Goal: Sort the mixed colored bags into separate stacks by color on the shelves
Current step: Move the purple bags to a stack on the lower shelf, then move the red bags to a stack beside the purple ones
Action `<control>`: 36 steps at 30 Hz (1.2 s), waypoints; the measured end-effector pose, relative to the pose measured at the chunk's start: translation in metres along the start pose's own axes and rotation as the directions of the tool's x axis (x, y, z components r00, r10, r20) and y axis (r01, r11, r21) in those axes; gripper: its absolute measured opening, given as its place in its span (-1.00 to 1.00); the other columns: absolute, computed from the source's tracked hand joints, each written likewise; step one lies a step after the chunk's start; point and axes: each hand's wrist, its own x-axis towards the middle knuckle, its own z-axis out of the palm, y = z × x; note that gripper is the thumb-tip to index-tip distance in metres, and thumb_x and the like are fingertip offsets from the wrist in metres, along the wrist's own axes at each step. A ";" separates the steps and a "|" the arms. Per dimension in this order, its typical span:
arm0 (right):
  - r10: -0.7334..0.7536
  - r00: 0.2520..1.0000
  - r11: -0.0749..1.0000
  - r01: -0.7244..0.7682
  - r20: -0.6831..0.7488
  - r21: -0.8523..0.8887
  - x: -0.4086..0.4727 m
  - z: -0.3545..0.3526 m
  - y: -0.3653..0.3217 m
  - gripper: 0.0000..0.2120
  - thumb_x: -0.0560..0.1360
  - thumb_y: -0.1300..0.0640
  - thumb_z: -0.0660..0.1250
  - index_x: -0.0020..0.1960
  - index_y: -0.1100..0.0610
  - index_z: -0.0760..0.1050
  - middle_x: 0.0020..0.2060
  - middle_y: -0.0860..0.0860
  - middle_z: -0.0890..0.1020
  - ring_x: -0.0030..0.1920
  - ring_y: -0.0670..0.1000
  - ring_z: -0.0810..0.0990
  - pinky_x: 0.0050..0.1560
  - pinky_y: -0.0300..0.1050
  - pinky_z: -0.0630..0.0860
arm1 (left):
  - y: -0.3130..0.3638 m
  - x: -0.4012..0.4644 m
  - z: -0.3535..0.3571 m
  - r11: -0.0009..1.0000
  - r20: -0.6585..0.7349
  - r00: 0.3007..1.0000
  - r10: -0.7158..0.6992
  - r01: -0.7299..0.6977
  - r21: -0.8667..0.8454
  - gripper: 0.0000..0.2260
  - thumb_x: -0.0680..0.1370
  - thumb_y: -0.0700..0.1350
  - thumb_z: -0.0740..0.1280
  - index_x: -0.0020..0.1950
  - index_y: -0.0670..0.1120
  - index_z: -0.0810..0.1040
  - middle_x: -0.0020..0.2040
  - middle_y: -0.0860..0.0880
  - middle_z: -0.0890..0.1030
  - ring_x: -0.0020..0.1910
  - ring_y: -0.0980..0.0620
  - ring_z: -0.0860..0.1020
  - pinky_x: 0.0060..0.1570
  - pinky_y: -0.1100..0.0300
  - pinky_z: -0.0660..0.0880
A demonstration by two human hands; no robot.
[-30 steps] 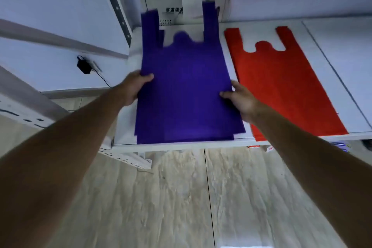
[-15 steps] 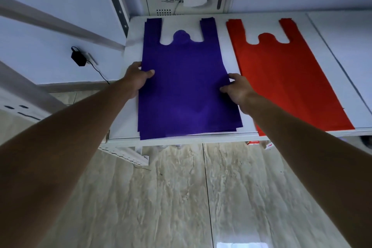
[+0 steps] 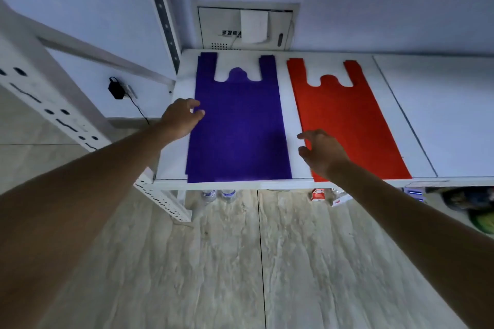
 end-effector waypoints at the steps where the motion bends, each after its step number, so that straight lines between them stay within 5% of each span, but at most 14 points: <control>1: -0.014 1.000 0.998 0.014 0.007 -0.056 -0.008 -0.008 -0.001 -0.62 0.56 0.11 0.20 0.37 0.06 0.41 0.35 0.10 0.45 0.14 0.14 0.58 0.20 0.02 0.51 | 0.005 -0.012 -0.004 0.998 0.019 0.999 0.032 -0.033 0.060 -0.59 0.63 -0.04 0.19 0.45 -0.17 0.36 0.44 -0.17 0.39 0.40 -0.14 0.40 0.34 0.07 0.32; 4: -0.057 0.998 0.972 0.059 0.018 -0.226 -0.042 -0.049 -0.016 -0.61 0.58 0.03 0.16 0.39 0.04 0.38 0.36 0.08 0.44 0.32 0.14 0.46 0.33 0.07 0.40 | 0.031 -0.056 -0.028 0.971 0.056 0.993 0.102 -0.111 0.210 -0.59 0.63 -0.01 0.17 0.43 -0.17 0.39 0.42 -0.18 0.42 0.38 -0.15 0.41 0.32 0.04 0.34; 9: -0.128 0.989 0.915 0.148 0.077 -0.374 -0.094 -0.114 -0.044 -0.58 0.60 -0.04 0.08 0.42 0.05 0.34 0.38 0.08 0.42 0.35 0.12 0.42 0.38 0.09 0.31 | 0.075 -0.120 -0.074 0.917 0.179 0.979 0.100 -0.161 0.366 -0.55 0.63 0.09 0.13 0.45 -0.12 0.38 0.43 -0.15 0.42 0.40 -0.14 0.40 0.35 0.00 0.34; 13: -0.164 0.985 0.938 0.172 0.052 -0.301 -0.155 -0.214 -0.075 -0.60 0.60 -0.08 0.07 0.34 0.05 0.42 0.30 0.08 0.47 0.28 0.13 0.46 0.26 0.06 0.39 | 0.147 -0.193 -0.154 0.886 0.208 0.968 0.142 -0.218 0.410 -0.56 0.63 0.09 0.13 0.43 -0.11 0.41 0.43 -0.12 0.42 0.39 -0.12 0.40 0.33 0.06 0.33; 17: -0.170 0.985 0.956 0.168 0.014 -0.242 -0.178 -0.269 -0.095 -0.63 0.60 -0.05 0.06 0.17 0.11 0.53 0.11 0.07 0.59 0.08 0.10 0.58 0.13 0.03 0.51 | 0.179 -0.213 -0.207 0.891 0.195 0.967 0.165 -0.231 0.392 -0.71 0.62 0.07 0.14 0.04 -0.06 0.57 0.03 -0.06 0.60 0.13 -0.13 0.57 0.06 0.08 0.43; 19: -0.170 0.984 0.972 0.158 -0.053 -0.175 -0.196 -0.306 -0.105 -0.66 0.61 -0.02 0.07 0.14 0.12 0.54 0.07 0.06 0.61 0.06 0.09 0.59 0.09 0.03 0.53 | 0.205 -0.230 -0.245 0.915 0.145 0.973 0.180 -0.220 0.339 -0.69 0.62 0.03 0.15 0.03 -0.14 0.58 -0.03 -0.08 0.62 0.04 -0.11 0.58 0.01 0.07 0.46; 25: -0.108 0.992 0.994 0.105 -0.070 -0.035 -0.204 -0.358 -0.134 -0.66 0.61 0.00 0.09 0.21 0.15 0.50 0.10 0.09 0.62 0.07 0.08 0.59 0.10 -0.02 0.53 | 0.246 -0.239 -0.301 0.934 -0.002 0.980 0.200 -0.190 0.302 -0.71 0.62 0.01 0.17 0.21 -0.07 0.57 0.18 -0.02 0.61 0.17 -0.05 0.55 0.18 0.09 0.45; 31: -0.020 1.000 0.994 0.020 0.000 0.112 -0.163 -0.375 -0.166 -0.60 0.61 0.02 0.12 0.37 0.18 0.37 0.27 0.12 0.51 0.15 0.08 0.51 0.15 -0.09 0.42 | 0.245 -0.199 -0.311 0.926 -0.119 0.983 0.138 -0.086 0.369 -0.67 0.61 0.00 0.19 0.23 -0.17 0.55 0.16 -0.13 0.62 0.11 -0.10 0.59 0.15 0.07 0.52; 36: 0.105 0.994 0.980 -0.109 0.032 0.164 -0.121 -0.373 -0.196 -0.62 0.61 0.08 0.12 0.34 0.26 0.35 0.27 0.17 0.51 0.26 0.15 0.49 0.28 -0.04 0.38 | 0.241 -0.150 -0.313 0.935 -0.061 0.998 0.003 0.019 0.355 -0.52 0.62 0.11 0.14 0.43 -0.16 0.35 0.41 -0.16 0.41 0.35 -0.15 0.44 0.32 0.03 0.41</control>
